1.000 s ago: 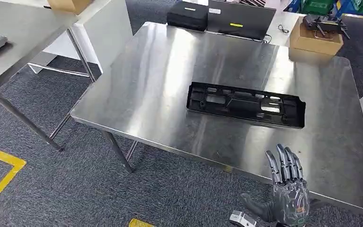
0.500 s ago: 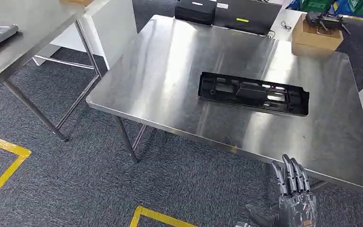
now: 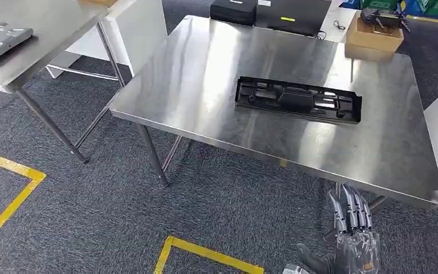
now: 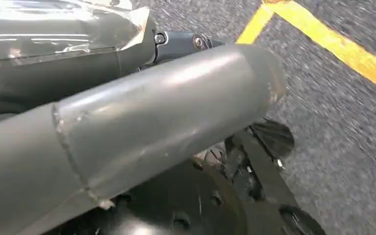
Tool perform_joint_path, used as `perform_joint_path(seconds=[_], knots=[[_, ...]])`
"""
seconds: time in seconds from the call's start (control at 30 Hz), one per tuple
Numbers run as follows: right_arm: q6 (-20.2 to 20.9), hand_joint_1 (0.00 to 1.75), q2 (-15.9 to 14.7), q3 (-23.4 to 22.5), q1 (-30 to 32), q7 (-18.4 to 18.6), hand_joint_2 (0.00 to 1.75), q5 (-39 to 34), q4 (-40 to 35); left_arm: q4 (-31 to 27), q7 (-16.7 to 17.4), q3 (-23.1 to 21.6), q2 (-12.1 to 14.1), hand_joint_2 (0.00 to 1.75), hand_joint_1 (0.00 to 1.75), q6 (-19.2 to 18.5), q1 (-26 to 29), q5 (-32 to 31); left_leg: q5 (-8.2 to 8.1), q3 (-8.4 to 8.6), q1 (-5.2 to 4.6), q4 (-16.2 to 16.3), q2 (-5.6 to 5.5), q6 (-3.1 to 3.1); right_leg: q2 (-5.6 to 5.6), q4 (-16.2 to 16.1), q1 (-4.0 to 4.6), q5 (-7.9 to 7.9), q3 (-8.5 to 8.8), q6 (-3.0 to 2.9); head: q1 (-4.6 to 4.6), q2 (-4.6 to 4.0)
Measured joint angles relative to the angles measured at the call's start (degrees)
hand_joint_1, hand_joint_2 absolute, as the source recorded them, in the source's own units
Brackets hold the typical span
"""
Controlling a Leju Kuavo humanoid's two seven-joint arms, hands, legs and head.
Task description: Take the parts from the cabinet and place them on the table.
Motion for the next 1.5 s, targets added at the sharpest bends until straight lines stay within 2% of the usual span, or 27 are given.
perform_joint_path(seconds=[0.03, 0.07, 0.13, 0.2, 0.23, 0.33, 0.4, 0.43, 0.5, 0.53, 0.6, 0.7, 0.73, 0.8, 0.87, 0.9, 0.97, 1.03, 1.1, 1.2, 1.23, 1.27, 1.3, 1.37, 1.4, 1.43, 1.5], knots=[[0.00, 0.00, 0.02, 0.00, -0.11, 0.04, 0.00, -0.07, 0.00, 0.00, 0.02, 0.00, -0.07, 0.00, 0.00, 0.05, -0.08, 0.00, 0.62, 3.80, 0.47, -5.25, 0.05, -0.46, 0.04, 0.79, -0.14, 0.20, -0.69, 0.32, 0.00, 0.00], [0.00, 0.00, 0.00, 0.00, -0.26, 0.09, 0.00, -0.09, -0.02, -0.04, 0.13, -0.02, -0.33, 0.00, 0.00, 0.11, -0.29, 0.00, -1.15, 6.37, 0.50, -9.44, -0.16, -1.09, 0.04, 1.44, 0.35, 0.37, -1.66, 0.65, -0.13, 0.00], [0.00, 0.00, 0.02, 0.04, -0.83, 0.22, 0.00, -0.28, 0.07, -0.04, 0.22, -0.02, -0.33, 0.00, 0.00, 0.26, -0.48, 0.00, -1.66, 5.82, -0.18, -10.67, -0.61, -0.16, 0.09, 2.02, 0.36, 1.25, -2.74, 1.90, 0.04, 0.00], [0.00, 0.00, 0.04, 0.13, -1.13, 0.35, 0.00, -0.68, 0.20, -0.04, 0.31, -0.04, -0.33, 0.00, 0.00, 0.42, -0.38, 0.00, -0.70, 5.06, -1.08, -10.80, -0.53, 1.58, 0.12, 1.52, 0.34, 2.49, -3.27, 3.43, 0.04, 0.00], [0.00, 0.00, -0.09, 0.15, -1.30, 0.37, 0.00, -1.12, 0.37, -0.04, 0.33, -0.04, -0.39, 0.00, 0.00, 0.66, -0.45, 0.00, 0.33, 4.04, -0.87, -11.38, -0.16, 3.04, 0.17, 2.14, -0.17, 2.09, -3.80, 3.46, -0.07, 0.00], [0.00, 0.00, -0.24, 0.28, -1.93, 0.55, 0.00, -1.90, 0.94, -0.02, 0.68, -0.04, -0.39, 0.00, 0.00, 0.81, -0.49, 0.00, 2.24, 1.44, -1.44, -11.40, 0.04, 4.51, 0.47, 10.74, -0.18, -6.59, -7.11, 1.89, 0.61, 0.00], [0.00, 0.00, -0.33, 0.31, -2.17, 0.57, 0.00, -2.36, 1.29, -0.02, 0.66, -0.04, -0.39, 0.00, 0.00, 0.81, -0.54, 0.00, 3.70, -0.29, -1.87, -11.33, 0.24, 4.72, 0.70, 17.66, 0.00, -9.49, -8.07, 2.15, 0.76, 0.00], [0.00, 0.00, -0.42, 0.33, -2.32, 0.57, 0.00, -2.58, 1.51, -0.04, 0.66, -0.04, -0.39, 0.00, 0.00, 0.81, -0.53, 0.00, 4.51, -1.39, -2.08, -11.28, 0.27, 4.74, 0.79, 19.10, 0.13, -8.52, -7.45, 2.79, 0.72, 0.00], [0.00, 0.00, -0.57, 0.37, -2.67, 0.57, 0.00, -3.08, 1.86, -0.04, 0.66, -0.04, -0.42, 0.00, 0.00, 0.83, -0.53, 0.00, 5.92, -2.79, -2.24, -11.15, 0.31, 4.62, 0.80, 15.26, 0.35, -4.81, -3.27, 3.96, 0.72, 0.02], [0.02, 0.00, -0.63, 0.37, -3.03, 0.57, 0.00, -3.34, 2.03, -0.04, 0.66, -0.04, -0.50, 0.00, 0.00, 0.83, -0.57, 0.00, 6.74, -3.64, -2.29, -11.07, 0.26, 4.41, 0.80, 9.77, 0.60, -3.80, 1.01, 3.94, 0.76, 0.00], [0.02, 0.00, -0.79, 0.42, -3.81, 0.52, 0.00, -3.61, 2.19, -0.04, 0.63, -0.04, -0.70, 0.00, 0.00, 0.83, -0.61, 0.00, 7.99, -4.21, -2.64, -10.90, 0.21, 3.92, 0.85, -1.34, 1.40, -6.41, 8.33, 2.40, 0.76, 0.00], [0.00, 0.00, -1.07, 0.55, -4.13, 0.44, 0.00, -4.20, 2.58, -0.04, 0.63, -0.04, -0.70, 0.00, 0.00, 0.85, -0.56, 0.00, 9.95, -4.14, -2.38, -11.59, 0.28, 3.02, 0.96, -1.13, 1.97, -5.91, 6.99, 1.02, 0.57, 0.00], [0.02, 0.00, -1.11, 0.63, -4.23, 0.37, 0.00, -4.31, 2.86, 0.00, 0.63, -0.04, -0.64, 0.00, 0.00, 0.96, -0.48, 0.00, 9.97, -4.57, -2.35, -11.52, 0.14, 2.54, 0.79, -1.47, 0.84, -4.90, 6.52, 0.00, 0.54, 0.00], [0.02, 0.00, -1.11, 0.94, -4.47, 0.22, 0.00, -4.37, 3.10, 0.00, 0.63, -0.04, -0.63, 0.00, 0.00, 1.09, -0.45, 0.00, 2.92, -6.12, -1.96, -7.11, -0.05, 2.07, 0.40, -1.41, 0.72, -3.44, 5.04, -1.49, 0.26, 0.00], [0.02, 0.00, -1.11, 1.07, -4.50, 0.02, 0.00, -4.37, 3.37, 0.00, 0.63, -0.04, -0.61, 0.00, 0.00, 1.14, -0.48, 0.00, -3.53, -7.73, -1.71, 1.76, -0.10, 1.36, 0.17, -1.32, 0.86, -1.96, 3.39, -1.55, 0.26, 0.00], [0.02, 0.00, -1.11, 1.09, -4.51, 0.00, 0.00, -4.39, 3.50, 0.00, 0.63, -0.04, -0.61, 0.00, 0.00, 1.14, -0.47, 0.00, -4.30, -8.04, -1.51, 5.23, -0.09, 1.07, 0.07, -1.21, 0.88, -1.31, 2.47, -1.42, 0.30, 0.00], [0.04, 0.00, -1.11, 1.11, -4.59, -0.02, 0.00, -4.39, 3.76, 0.00, 0.63, -0.04, -0.59, 0.00, 0.00, 1.14, -0.47, 0.00, -1.14, -6.00, -0.95, 6.24, -0.06, 0.63, -0.05, -0.63, 0.82, -0.08, 0.38, -0.95, 0.26, 0.00], [0.04, 0.00, -1.11, 1.27, -4.72, -0.07, 0.00, -4.52, 4.04, 0.00, 0.63, -0.04, -0.55, 0.00, 0.00, 1.16, -0.50, 0.00, 1.83, -0.12, -0.37, -0.62, -0.03, 0.38, -0.01, 0.32, 0.57, 0.78, -1.29, -0.19, 0.28, 0.00], [0.04, 0.00, -1.14, 1.46, -4.98, -0.09, 0.00, -4.76, 4.07, -0.02, 0.63, -0.04, -0.57, 0.00, 0.00, 1.16, -0.62, 0.00, -1.18, 6.64, -0.45, -10.61, -0.24, 0.11, 0.09, 1.81, 0.91, 1.40, -3.09, 0.49, 0.08, 0.00], [0.04, 0.00, -1.14, 1.62, -5.55, -0.09, 0.00, -5.31, 4.37, -0.02, 0.63, -0.04, -0.52, 0.00, 0.00, 1.14, -0.58, 0.00, -1.21, 5.59, -1.42, -11.02, -0.38, 1.80, -0.04, 1.65, 0.82, 3.01, -3.88, 2.08, 0.35, 0.00], [0.04, 0.00, -1.27, 1.64, -5.55, -0.09, 0.00, -5.51, 4.50, -0.02, 0.63, -0.04, -0.52, 0.00, 0.00, 1.14, -0.51, 0.00, -0.40, 4.77, -1.50, -11.58, -0.26, 2.79, 0.05, 1.68, 1.17, 3.48, -4.15, 2.76, 0.35, 0.00], [0.04, 0.00, -1.42, 1.66, -5.52, -0.09, 0.00, -5.66, 4.70, -0.02, 0.63, -0.04, -0.61, 0.00, 0.00, 1.14, -0.59, 0.00, 0.52, 4.15, -1.42, -11.81, 0.19, 3.53, 0.32, 2.88, 0.23, 1.96, -4.92, 2.44, 0.04, 0.00], [0.04, 0.00, -1.46, 1.73, -5.56, -0.09, 0.00, -5.84, 4.81, -0.02, 0.63, -0.04, -0.61, 0.00, 0.00, 1.14, -0.63, 0.00, 1.22, 3.24, -1.43, -11.81, 0.20, 4.33, 0.49, 5.28, 0.45, -0.90, -6.32, 1.71, 0.38, 0.00], [0.04, 0.00, -1.55, 1.77, -5.59, -0.09, 0.00, -6.08, 5.05, -0.02, 0.90, -0.04, -0.61, 0.00, 0.00, 1.16, -0.55, 0.00, 2.61, 1.47, -1.57, -11.79, 0.38, 4.61, 0.67, 13.61, 0.45, -6.80, -8.83, 0.98, 0.76, 0.00], [0.04, 0.00, -1.57, 1.77, -5.59, -0.09, 0.00, -6.10, 5.14, -0.02, 0.98, -0.04, -0.61, 0.00, 0.00, 1.16, -0.57, 0.00, 3.47, 0.30, -1.70, -11.72, 0.48, 4.64, 0.74, 17.94, 0.47, -8.62, -9.78, 1.17, 0.74, 0.00], [0.04, 0.00, -1.62, 1.77, -5.57, -0.09, 0.00, -6.14, 5.33, -0.02, 0.98, -0.04, -0.61, 0.00, 0.00, 1.25, -0.56, 0.00, 4.19, -0.68, -1.82, -11.69, 0.54, 4.60, 0.81, 19.93, 0.49, -8.70, -9.58, 1.65, 0.81, 0.00], [0.04, 0.00, -1.64, 1.79, -5.59, -0.09, 0.00, -6.16, 5.46, -0.02, 0.98, -0.04, -0.61, 0.00, 0.00, 1.29, -0.56, 0.00, 5.66, -2.25, -1.87, -11.64, 0.60, 4.40, 0.84, 16.89, 0.54, -5.94, -5.72, 2.84, 0.74, 0.00]])
